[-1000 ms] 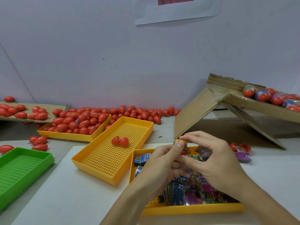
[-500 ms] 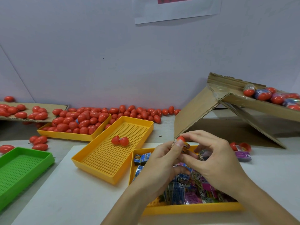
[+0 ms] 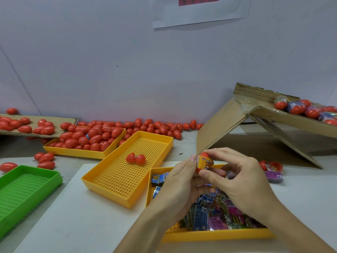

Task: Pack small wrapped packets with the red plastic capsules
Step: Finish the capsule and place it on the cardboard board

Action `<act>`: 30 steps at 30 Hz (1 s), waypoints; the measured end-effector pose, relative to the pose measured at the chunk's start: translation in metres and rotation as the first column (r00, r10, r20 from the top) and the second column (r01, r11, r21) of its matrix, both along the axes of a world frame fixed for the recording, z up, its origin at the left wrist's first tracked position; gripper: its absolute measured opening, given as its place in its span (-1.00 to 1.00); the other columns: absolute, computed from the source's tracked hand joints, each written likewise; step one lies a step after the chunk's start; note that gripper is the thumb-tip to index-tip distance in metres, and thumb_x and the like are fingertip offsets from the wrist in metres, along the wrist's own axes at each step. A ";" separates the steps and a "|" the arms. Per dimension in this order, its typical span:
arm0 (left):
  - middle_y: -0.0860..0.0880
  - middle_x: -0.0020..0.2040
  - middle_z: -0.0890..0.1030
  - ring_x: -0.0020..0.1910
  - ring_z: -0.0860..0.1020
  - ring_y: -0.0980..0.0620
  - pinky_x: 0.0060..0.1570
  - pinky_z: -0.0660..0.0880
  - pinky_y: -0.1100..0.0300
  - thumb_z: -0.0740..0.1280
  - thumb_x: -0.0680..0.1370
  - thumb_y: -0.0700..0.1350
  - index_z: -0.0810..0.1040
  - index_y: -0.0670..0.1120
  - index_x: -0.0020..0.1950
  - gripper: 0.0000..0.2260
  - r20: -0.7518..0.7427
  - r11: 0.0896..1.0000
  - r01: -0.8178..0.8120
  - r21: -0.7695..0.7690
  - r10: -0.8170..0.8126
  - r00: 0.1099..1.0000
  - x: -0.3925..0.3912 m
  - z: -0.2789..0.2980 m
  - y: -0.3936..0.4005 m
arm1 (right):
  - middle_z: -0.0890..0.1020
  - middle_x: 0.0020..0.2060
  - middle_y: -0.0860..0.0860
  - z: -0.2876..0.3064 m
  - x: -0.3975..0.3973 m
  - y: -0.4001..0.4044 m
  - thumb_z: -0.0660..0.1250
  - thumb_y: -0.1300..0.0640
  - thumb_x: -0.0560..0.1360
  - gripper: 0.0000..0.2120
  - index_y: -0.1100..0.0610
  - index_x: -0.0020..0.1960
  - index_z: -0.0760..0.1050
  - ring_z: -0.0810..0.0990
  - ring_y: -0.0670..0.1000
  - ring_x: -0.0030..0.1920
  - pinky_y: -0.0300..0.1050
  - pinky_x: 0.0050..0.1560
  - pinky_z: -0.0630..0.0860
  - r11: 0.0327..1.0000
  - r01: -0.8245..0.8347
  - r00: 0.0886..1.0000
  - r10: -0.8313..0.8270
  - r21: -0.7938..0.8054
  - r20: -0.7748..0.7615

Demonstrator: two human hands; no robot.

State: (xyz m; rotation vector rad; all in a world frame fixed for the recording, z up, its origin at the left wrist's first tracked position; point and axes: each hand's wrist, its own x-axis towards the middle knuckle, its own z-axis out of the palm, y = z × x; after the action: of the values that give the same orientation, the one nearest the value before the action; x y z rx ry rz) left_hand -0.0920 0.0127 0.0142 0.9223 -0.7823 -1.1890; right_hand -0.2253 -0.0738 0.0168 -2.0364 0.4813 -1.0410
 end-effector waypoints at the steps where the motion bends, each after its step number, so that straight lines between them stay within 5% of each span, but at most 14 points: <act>1: -0.27 0.04 0.69 -0.04 0.68 -0.08 -0.15 0.61 0.17 0.15 0.62 0.07 0.55 -0.25 0.23 -0.56 0.005 1.000 -0.006 0.010 0.006 1.000 0.000 0.000 -0.001 | 0.66 0.06 -0.21 0.000 0.000 0.000 0.47 -0.10 0.34 -0.56 -0.02 0.19 0.64 0.63 -0.11 0.10 -0.20 0.01 0.60 1.000 0.001 1.000 -0.001 -0.002 -0.003; 8: -0.23 -0.09 0.69 -0.11 0.65 -0.07 -0.16 0.59 0.14 0.22 0.61 0.08 0.56 -0.24 0.19 -0.60 0.147 0.999 -0.044 0.020 0.040 0.988 0.000 -0.004 -0.001 | 0.67 0.03 -0.26 -0.003 0.000 0.000 0.47 -0.07 0.40 -0.61 -0.02 0.21 0.64 0.62 -0.16 0.09 -0.42 -0.06 0.48 0.992 0.014 0.998 -0.022 -0.122 -0.063; 15: -0.20 -0.13 0.67 -0.12 0.65 -0.06 -0.12 0.59 0.13 0.14 0.66 0.05 0.56 -0.24 0.14 -0.62 0.095 0.999 -0.037 0.026 0.035 0.995 -0.001 -0.004 0.000 | 0.66 0.10 -0.21 -0.003 0.002 0.003 0.43 -0.09 0.42 -0.56 0.04 0.26 0.62 0.60 -0.13 0.19 -0.25 0.15 0.53 0.991 -0.032 0.998 0.025 -0.130 -0.054; 22: -0.26 -0.11 0.67 -0.18 0.64 -0.06 -0.27 0.56 0.16 0.16 0.65 0.02 0.55 -0.29 0.16 -0.61 0.005 0.998 -0.047 0.047 0.047 0.999 0.001 0.001 -0.002 | 0.66 0.00 -0.24 -0.001 0.004 0.005 0.40 -0.17 0.38 -0.57 -0.03 0.20 0.62 0.61 -0.19 0.05 -0.44 -0.07 0.48 0.996 0.044 0.999 -0.043 -0.082 0.005; 30: -0.29 0.02 0.68 -0.11 0.66 -0.06 -0.22 0.59 0.16 0.13 0.69 -0.03 0.55 -0.26 0.22 -0.65 -0.039 0.999 -0.031 0.035 0.032 0.999 0.002 -0.001 -0.001 | 0.68 0.01 -0.20 -0.003 0.004 0.003 0.41 -0.15 0.39 -0.56 -0.01 0.21 0.63 0.63 -0.13 0.12 -0.22 0.04 0.60 0.999 0.036 0.999 -0.035 -0.030 0.026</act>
State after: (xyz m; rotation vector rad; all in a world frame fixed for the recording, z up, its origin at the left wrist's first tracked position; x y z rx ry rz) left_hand -0.0898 0.0114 0.0136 0.9332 -0.7148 -1.1928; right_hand -0.2210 -0.0709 0.0134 -2.0456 0.4926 -1.1002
